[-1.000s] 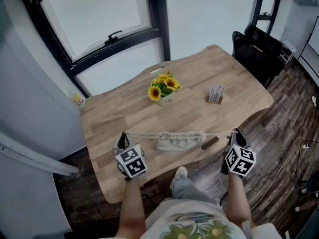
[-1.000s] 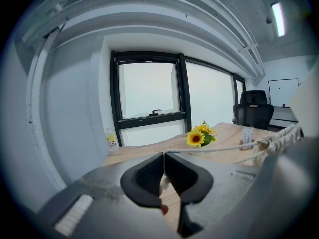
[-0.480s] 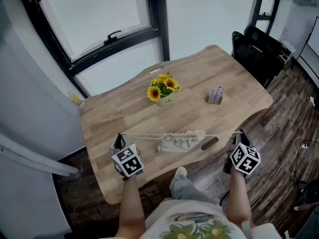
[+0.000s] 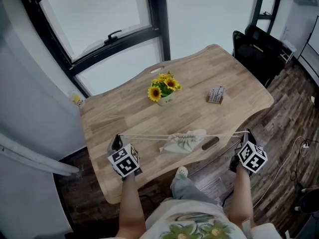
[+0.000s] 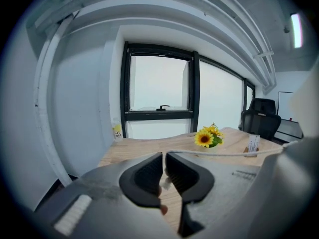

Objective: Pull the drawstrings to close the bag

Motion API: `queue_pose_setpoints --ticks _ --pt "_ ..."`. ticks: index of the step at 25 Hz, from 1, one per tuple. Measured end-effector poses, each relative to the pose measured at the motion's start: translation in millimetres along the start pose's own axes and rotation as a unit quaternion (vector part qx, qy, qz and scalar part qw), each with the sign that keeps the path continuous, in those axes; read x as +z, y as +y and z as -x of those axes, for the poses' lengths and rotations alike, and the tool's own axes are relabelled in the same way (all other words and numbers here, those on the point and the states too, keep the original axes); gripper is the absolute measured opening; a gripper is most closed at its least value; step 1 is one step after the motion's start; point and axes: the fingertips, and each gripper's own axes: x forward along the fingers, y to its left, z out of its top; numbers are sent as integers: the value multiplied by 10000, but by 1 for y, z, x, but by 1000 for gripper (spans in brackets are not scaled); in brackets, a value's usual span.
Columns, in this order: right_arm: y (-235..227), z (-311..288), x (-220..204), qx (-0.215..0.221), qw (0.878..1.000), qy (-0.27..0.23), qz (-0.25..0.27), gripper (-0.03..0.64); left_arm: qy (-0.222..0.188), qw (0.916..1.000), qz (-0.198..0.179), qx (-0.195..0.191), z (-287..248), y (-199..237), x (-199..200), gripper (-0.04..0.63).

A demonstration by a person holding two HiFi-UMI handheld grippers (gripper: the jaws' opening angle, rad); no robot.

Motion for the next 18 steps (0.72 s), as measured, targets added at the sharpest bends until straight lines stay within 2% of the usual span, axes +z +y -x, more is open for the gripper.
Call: queue_pose_setpoints --ticks 6,9,14,18 --pt "-3 -1 1 16 10000 -33 1 6 -59 10000 -52 46 2 3 2 35" --pt "-1 -2 -2 44 10000 -18 -54 5 -135 9996 -220 87 5 4 3 34" --pt "16 4 3 229 9989 -96 395 6 -358 9981 -453 195 13 7 13 11" --pt "20 6 5 264 9988 -138 396 5 -454 9975 -515 159 17 3 15 8"
